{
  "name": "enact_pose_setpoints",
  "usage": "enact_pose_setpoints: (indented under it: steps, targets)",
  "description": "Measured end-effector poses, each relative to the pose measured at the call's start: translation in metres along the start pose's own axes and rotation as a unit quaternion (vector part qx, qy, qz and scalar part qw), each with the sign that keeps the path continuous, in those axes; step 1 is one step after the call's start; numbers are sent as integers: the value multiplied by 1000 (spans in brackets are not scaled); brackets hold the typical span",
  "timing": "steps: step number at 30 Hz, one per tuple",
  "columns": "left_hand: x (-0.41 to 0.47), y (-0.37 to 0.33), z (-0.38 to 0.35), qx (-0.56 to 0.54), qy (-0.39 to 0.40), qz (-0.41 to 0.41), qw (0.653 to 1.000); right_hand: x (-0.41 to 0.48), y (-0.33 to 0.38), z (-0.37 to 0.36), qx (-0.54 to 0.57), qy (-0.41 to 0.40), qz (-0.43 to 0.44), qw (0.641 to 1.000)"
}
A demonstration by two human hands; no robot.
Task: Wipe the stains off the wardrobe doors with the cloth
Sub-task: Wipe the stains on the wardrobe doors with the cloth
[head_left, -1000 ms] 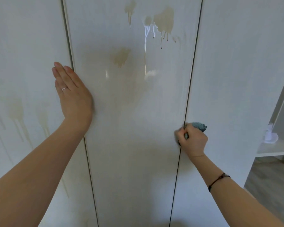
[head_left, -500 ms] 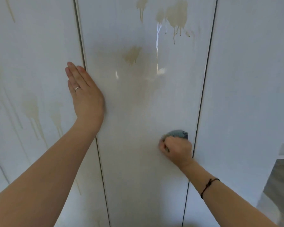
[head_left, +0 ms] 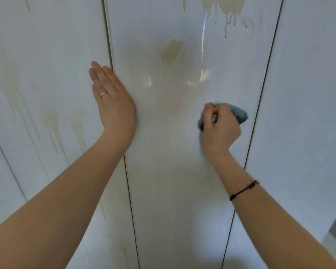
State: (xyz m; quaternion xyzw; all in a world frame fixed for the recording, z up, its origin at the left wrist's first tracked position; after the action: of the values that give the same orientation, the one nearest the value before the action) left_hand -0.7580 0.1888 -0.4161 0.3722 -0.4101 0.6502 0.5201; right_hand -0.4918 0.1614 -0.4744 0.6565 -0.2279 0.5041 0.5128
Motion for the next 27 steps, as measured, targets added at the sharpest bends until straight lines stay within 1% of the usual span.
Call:
enact_pose_setpoints:
  steps: [1,3,4,6,8,9,11,13,14,16,18,19,20,22,25,27]
  targets:
    - [0,0,-1,2,6,0,1000,-27,5,-7,-6,4,63,998]
    - [-1,1,0,7,6,0,1000,-115,0,-27,-33,58,231,971]
    - [0,1,-1,7,3,-6,1000,-159,-13,-33,-52,96,271,956]
    - [-1,2,0,9,8,-22,1000,-226,-48,-38,-77,179,290,937]
    - [-2,5,2,14,11,-35,999,-255,-76,-31,-77,227,283,929]
    - [-3,7,4,10,13,-35,999,-255,-85,-23,-80,233,281,928]
    - [-3,8,6,1,8,-37,999,-228,-101,-5,-92,228,269,931]
    - [-4,8,5,-20,-1,-43,999,-175,-108,20,-112,201,223,947]
    - [-4,8,4,-29,-2,-41,999,-144,-108,31,-122,178,173,961]
    - [-4,8,4,-50,-4,-28,998,-81,-109,51,-134,113,39,984]
    - [-5,8,5,-77,-5,-19,997,-40,-110,63,-104,41,-71,991]
    - [-5,9,6,-86,-9,-20,996,-30,-108,64,-83,23,-100,991]
    - [-5,10,6,-98,-12,-20,995,-29,-108,64,-76,21,-110,991]
    - [-6,11,4,-111,-19,-22,993,-55,-113,58,-87,60,-113,988]
    - [-6,5,4,-115,-26,-27,993,-141,-141,53,-151,194,-99,964]
    - [-7,1,3,-125,-24,-28,991,-181,-156,58,-163,246,-101,950]
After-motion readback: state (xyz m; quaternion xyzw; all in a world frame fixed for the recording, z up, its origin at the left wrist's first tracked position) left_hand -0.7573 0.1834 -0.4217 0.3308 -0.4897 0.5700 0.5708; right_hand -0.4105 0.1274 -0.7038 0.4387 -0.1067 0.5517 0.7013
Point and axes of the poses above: each hand's wrist, its own x-axis towards the middle knuckle, its own z-axis out of the back of the hand, y = z × x, the point moved 6 cm from there along x, towards the middle knuckle, and after that the axes turned 1 degree about y, right-handed, at the moved point
